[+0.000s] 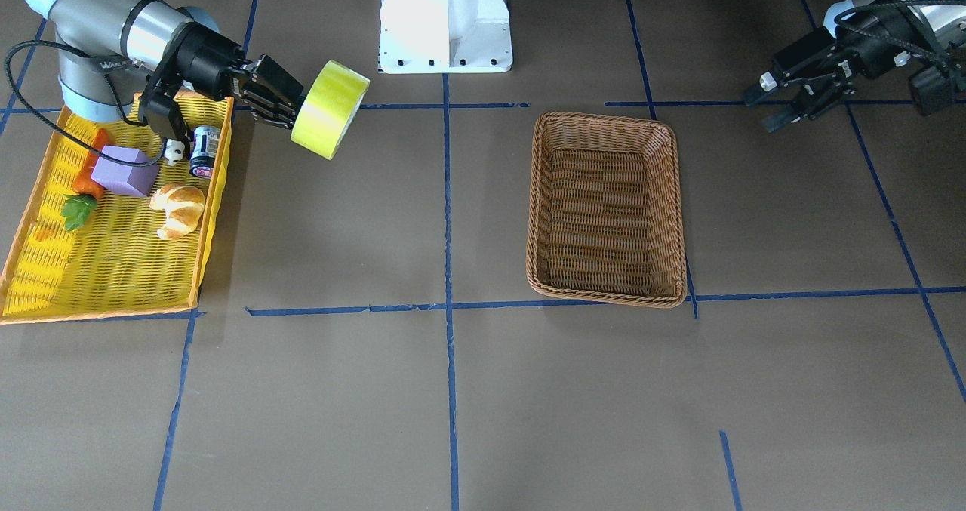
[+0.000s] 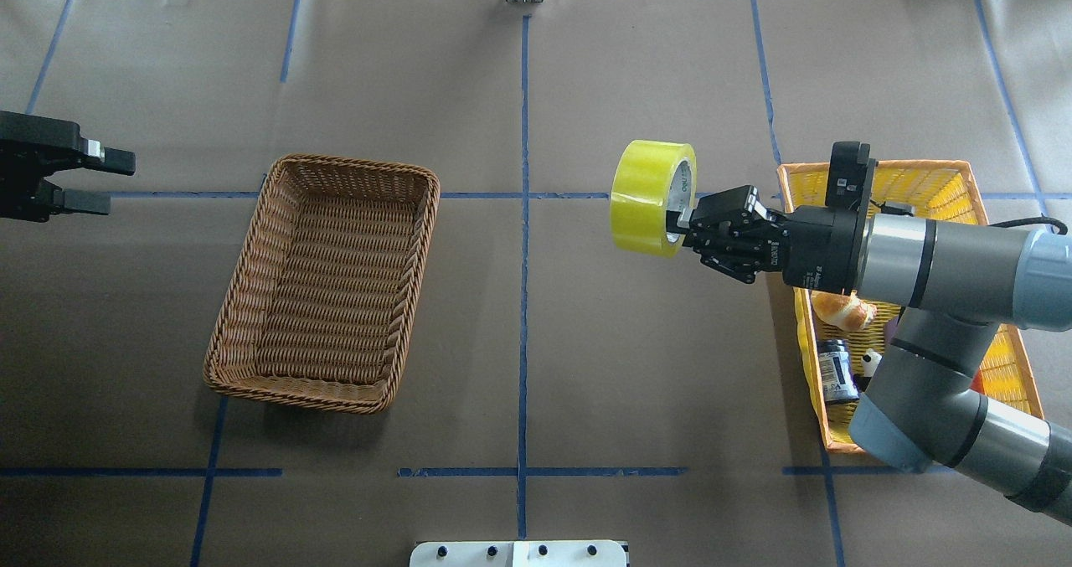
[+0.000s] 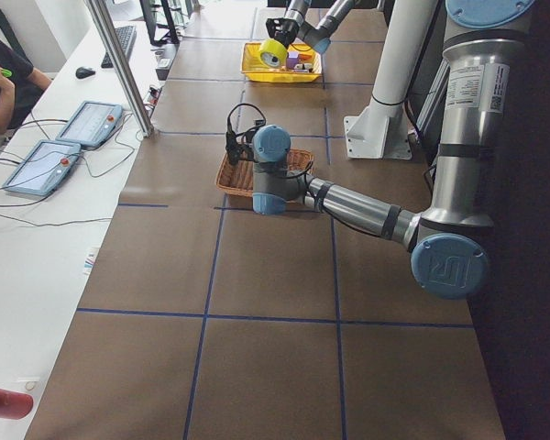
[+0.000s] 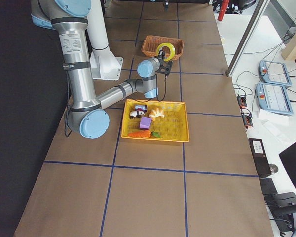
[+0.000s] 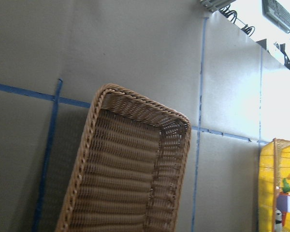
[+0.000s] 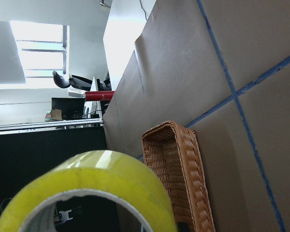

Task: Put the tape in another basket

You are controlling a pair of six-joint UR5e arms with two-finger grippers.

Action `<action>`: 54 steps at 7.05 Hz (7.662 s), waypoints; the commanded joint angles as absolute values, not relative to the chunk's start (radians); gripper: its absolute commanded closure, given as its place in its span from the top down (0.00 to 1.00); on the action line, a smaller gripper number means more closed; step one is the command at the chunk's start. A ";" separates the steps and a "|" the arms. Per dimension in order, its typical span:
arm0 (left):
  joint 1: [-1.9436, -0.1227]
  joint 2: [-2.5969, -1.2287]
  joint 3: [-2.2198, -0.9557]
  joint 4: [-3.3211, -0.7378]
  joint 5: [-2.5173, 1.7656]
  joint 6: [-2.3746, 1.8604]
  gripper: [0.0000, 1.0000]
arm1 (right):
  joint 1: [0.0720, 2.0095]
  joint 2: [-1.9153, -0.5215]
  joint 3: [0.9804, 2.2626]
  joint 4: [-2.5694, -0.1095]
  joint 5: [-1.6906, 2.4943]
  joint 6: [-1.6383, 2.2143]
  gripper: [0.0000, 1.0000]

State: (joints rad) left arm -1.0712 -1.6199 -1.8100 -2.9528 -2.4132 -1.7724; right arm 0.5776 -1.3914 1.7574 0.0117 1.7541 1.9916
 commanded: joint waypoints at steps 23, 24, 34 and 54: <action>-0.396 -1.999 -1.793 -3.226 -1.812 -2.229 0.99 | 0.288 -1.273 1.770 0.081 1.758 1.980 0.02; -0.396 -1.997 -1.792 -3.226 -1.812 -2.227 0.90 | 0.288 -1.273 1.770 0.081 1.758 1.979 0.02; -0.396 -1.994 -1.793 -3.227 -1.812 -2.221 0.06 | 0.290 -1.272 1.770 0.081 1.752 1.976 1.00; -0.657 -2.011 -2.056 -1.648 -1.935 -1.144 0.00 | 0.900 -1.328 2.080 -1.605 2.034 0.687 1.00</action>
